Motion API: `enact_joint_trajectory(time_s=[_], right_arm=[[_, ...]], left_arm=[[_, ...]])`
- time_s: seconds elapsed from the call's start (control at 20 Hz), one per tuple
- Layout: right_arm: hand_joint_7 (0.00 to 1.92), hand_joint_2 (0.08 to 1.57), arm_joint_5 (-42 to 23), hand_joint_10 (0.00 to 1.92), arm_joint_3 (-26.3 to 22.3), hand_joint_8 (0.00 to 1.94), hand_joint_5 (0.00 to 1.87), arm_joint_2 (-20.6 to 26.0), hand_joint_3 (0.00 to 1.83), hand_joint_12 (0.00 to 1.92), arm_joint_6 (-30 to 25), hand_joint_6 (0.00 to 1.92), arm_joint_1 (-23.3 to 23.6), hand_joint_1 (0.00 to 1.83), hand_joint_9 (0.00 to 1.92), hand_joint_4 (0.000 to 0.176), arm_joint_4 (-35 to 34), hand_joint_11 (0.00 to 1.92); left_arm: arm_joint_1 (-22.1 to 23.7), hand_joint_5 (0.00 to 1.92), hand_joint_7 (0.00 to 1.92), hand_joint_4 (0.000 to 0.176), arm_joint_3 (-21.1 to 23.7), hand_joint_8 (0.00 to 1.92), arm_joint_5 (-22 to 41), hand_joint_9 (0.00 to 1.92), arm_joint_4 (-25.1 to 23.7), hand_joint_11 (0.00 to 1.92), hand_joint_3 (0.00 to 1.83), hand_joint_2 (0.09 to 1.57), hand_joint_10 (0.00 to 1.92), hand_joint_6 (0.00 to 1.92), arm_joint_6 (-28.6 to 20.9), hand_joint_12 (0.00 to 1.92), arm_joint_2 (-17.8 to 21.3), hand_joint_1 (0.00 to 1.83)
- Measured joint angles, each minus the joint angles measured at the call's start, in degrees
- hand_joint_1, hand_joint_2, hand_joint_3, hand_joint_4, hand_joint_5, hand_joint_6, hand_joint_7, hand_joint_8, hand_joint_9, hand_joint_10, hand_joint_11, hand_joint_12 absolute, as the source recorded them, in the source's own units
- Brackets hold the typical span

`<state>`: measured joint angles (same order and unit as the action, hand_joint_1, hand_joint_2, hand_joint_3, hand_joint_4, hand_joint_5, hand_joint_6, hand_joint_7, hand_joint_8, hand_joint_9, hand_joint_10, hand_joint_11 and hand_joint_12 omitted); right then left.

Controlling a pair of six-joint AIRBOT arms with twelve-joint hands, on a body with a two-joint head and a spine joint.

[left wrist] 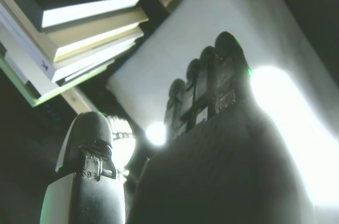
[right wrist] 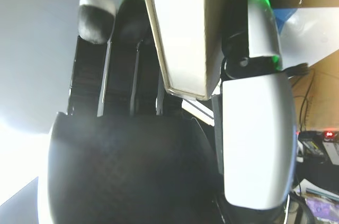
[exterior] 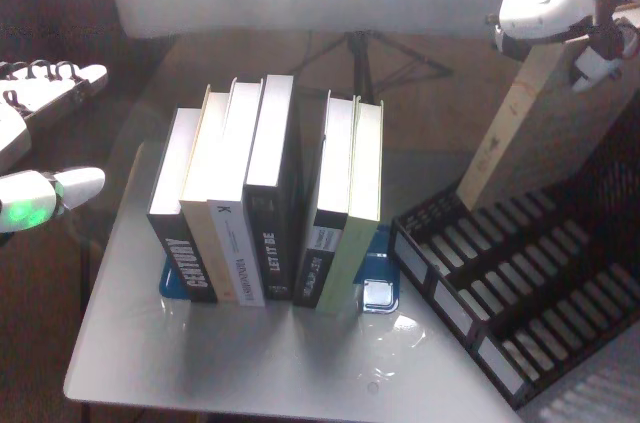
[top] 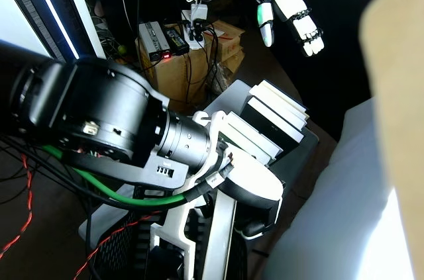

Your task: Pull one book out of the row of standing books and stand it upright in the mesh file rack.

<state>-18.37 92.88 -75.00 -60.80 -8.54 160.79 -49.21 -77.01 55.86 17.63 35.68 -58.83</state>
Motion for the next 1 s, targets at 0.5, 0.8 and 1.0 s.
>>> enact_joint_trajectory(time_s=[0.5,0.8,1.0], right_arm=[[0.73,1.28,0.6,1.92,0.0,1.7,0.7,0.0,0.0,1.92,-0.3,1.17,-0.4,1.19,0.89,0.0,0.0,1.0],[0.04,1.03,0.7,0.44,-0.1,0.12,0.02,0.8,0.0,1.14,-0.7,0.06,-0.5,0.93,0.0,0.038,0.2,0.0],[0.0,0.94,0.8,0.22,-0.6,0.0,0.0,1.0,0.0,1.3,-0.7,0.01,-0.5,0.89,0.0,0.028,0.4,0.0]], left_arm=[[-0.1,0.0,0.0,0.118,0.0,0.0,0.3,0.0,0.0,0.0,0.0,1.33,0.0,0.0,0.0,0.0,0.0,0.37],[-0.2,0.0,0.0,0.108,0.0,0.0,0.3,0.0,0.1,0.0,0.0,1.33,0.0,0.0,0.0,0.0,0.0,0.37],[-0.3,0.0,0.0,0.103,0.0,0.0,0.3,0.0,0.2,0.0,0.0,1.33,0.0,0.0,0.0,0.0,0.0,0.38]])
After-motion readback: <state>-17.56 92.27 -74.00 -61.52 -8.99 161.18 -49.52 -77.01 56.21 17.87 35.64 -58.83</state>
